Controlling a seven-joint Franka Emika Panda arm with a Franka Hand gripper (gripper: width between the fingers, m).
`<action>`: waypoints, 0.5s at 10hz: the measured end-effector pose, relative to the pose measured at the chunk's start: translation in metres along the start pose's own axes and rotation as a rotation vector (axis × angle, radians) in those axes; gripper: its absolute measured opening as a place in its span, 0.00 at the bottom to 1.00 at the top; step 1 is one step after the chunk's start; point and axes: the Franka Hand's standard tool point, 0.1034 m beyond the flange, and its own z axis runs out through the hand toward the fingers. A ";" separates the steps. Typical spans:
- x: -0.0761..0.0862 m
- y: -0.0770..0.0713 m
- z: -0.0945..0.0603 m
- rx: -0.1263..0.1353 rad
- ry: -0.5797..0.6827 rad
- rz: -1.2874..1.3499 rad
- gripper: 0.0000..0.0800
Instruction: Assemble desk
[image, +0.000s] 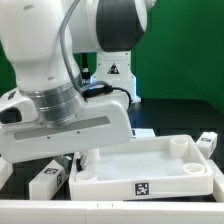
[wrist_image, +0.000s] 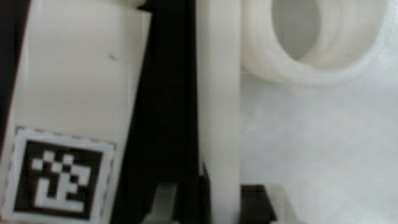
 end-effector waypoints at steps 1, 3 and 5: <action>0.000 0.000 0.001 0.000 -0.001 0.000 0.07; 0.001 -0.002 0.004 0.001 -0.006 0.013 0.07; 0.014 -0.012 0.013 0.000 -0.009 0.055 0.07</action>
Offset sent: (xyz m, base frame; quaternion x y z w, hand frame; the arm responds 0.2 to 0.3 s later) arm 0.0186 0.0085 -0.0148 -0.0205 -0.0245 0.0469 0.9984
